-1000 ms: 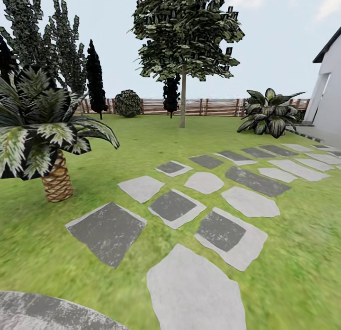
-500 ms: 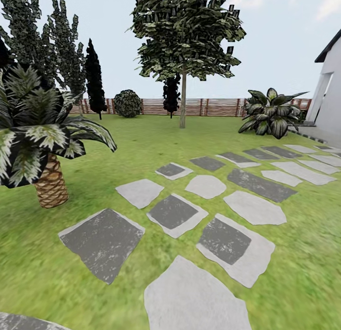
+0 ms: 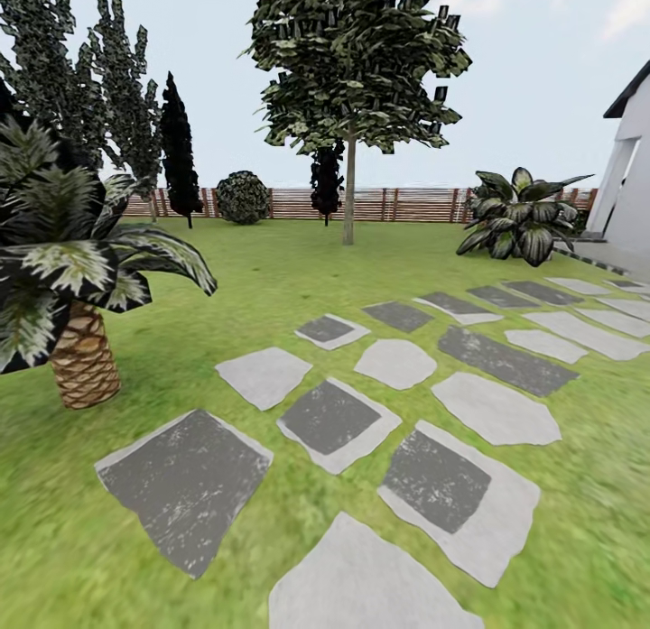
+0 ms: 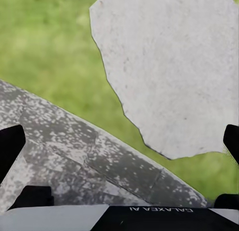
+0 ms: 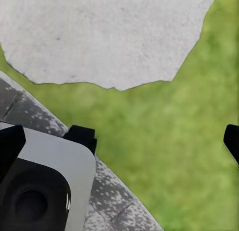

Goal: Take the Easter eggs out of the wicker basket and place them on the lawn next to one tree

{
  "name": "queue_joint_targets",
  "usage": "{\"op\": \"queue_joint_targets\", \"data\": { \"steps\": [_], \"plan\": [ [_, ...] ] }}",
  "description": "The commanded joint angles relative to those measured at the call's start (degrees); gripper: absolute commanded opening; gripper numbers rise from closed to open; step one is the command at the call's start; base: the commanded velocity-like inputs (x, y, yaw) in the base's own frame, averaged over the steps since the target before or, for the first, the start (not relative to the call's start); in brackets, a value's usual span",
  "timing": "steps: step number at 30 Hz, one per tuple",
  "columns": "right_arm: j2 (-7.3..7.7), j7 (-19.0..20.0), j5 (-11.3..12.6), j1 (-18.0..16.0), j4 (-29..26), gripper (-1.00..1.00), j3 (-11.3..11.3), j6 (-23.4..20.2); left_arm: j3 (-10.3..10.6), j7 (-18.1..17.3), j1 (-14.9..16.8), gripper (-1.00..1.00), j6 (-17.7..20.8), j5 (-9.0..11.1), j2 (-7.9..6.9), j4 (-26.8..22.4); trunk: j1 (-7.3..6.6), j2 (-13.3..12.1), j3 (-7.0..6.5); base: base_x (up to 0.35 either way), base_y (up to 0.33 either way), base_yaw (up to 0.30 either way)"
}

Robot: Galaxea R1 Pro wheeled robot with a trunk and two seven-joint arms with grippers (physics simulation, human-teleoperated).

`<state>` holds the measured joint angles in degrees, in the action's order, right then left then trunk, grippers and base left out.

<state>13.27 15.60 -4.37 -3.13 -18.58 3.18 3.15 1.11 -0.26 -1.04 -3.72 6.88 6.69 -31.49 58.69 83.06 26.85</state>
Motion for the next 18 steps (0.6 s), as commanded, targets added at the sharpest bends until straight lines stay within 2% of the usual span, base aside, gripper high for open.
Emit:
{"op": "queue_joint_targets", "data": {
  "steps": [1, 18],
  "plan": [
    [0.03, 0.0, -0.5, 0.0, 0.0, 1.00, 0.2, 0.3, 0.1, 0.0, 0.0, 1.00, -0.1, 0.6, -0.01, -0.1, 0.04, 0.0, 0.05, 0.335, 0.000, 0.000],
    [0.00, 0.0, -0.5, 0.0, 0.0, 1.00, 0.2, 0.3, 0.1, 0.0, 0.0, 1.00, -0.1, 0.6, -0.01, 0.0, 0.04, 0.0, 0.05, 0.335, 0.000, 0.000]
  ]
}}
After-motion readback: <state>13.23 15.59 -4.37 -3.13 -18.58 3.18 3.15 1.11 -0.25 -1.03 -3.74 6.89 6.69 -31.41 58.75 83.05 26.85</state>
